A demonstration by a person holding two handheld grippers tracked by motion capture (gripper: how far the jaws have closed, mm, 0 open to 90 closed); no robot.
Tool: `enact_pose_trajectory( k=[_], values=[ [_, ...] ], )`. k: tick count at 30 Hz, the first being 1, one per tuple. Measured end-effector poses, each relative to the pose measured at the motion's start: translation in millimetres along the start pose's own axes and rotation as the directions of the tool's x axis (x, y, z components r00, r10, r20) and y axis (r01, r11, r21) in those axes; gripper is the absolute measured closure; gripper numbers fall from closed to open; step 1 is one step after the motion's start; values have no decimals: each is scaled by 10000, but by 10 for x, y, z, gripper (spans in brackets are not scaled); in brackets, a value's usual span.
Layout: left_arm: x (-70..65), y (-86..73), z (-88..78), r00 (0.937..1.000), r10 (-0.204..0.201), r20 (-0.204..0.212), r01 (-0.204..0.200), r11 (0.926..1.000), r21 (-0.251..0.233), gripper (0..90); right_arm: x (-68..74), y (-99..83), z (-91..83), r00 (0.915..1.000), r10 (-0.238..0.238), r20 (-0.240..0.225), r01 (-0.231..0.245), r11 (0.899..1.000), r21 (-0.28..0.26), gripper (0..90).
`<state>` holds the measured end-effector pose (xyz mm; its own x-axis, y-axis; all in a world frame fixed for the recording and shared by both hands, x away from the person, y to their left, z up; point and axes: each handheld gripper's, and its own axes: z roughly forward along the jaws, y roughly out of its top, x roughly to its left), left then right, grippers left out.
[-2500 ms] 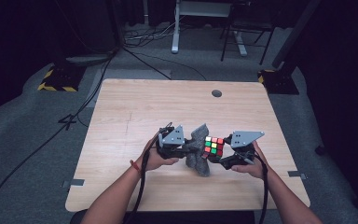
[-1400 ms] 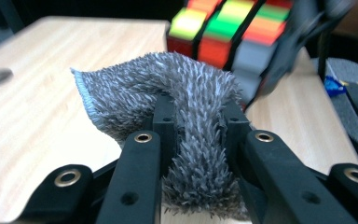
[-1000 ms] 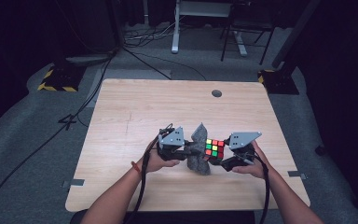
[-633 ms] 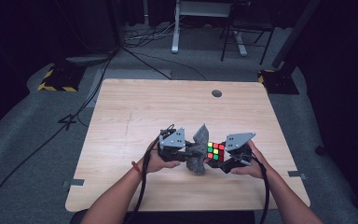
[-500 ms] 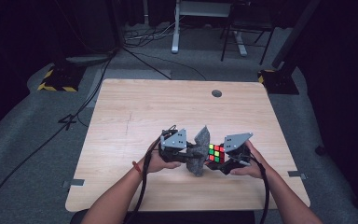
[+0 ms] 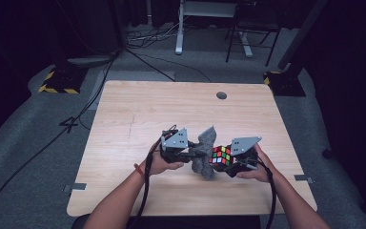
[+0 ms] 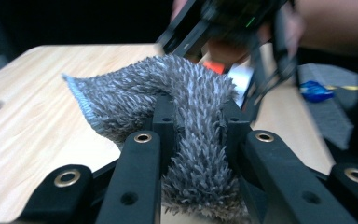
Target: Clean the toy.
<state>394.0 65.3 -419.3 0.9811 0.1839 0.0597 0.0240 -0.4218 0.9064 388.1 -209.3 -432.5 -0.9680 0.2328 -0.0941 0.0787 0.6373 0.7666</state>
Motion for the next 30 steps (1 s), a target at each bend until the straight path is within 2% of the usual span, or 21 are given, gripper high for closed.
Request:
enact_pose_trajectory(
  k=[3,5,9,10,12,14,18,20,23,25,28,30],
  values=[
    [51,-74,14,9994,-286,-185,292,9991,319,746,-20,17,-88,9998,192,107,-185,9981,-592,332],
    [58,-125,76,9986,-512,136,506,9978,423,745,-17,37,-128,9995,302,77,-292,9945,-1004,332],
    [-21,-96,187,9986,-296,447,269,9979,587,745,10,65,-116,9993,344,115,-325,9902,-1358,332],
    [-41,-84,199,9989,-265,388,241,9979,593,745,14,68,-101,9993,369,100,-353,9905,-1326,332],
    [-29,-84,168,9982,-414,426,403,9989,244,745,2,52,-102,9991,398,135,-376,9896,-1385,333],
    [-16,-57,96,9973,-522,517,537,9982,-283,745,-16,32,-105,9979,642,15,-632,9860,-1542,333],
    [-28,15,-26,9978,-350,555,400,9949,-929,745,-8,14,-58,9983,580,-46,-581,9886,-1392,332],
    [-38,41,-71,9980,-259,579,325,9925,-1176,745,8,24,-28,9993,368,-9,-366,9923,-1184,332],
    [-41,52,-79,9983,-213,544,274,9932,-1136,745,28,32,5,9994,346,-69,-352,9932,-1108,333],
    [-18,30,-76,9980,-343,534,400,9931,-1103,746,27,29,6,9993,377,-17,-376,9927,-1148,334],
    [10,-3,-68,9976,-430,538,481,9941,-970,746,11,24,-21,9985,539,-14,-535,9875,-1485,335],
    [25,-30,-40,9975,-447,539,485,9963,-705,746,11,34,-50,9984,558,7,-548,9826,-1773,335]
  ],
)
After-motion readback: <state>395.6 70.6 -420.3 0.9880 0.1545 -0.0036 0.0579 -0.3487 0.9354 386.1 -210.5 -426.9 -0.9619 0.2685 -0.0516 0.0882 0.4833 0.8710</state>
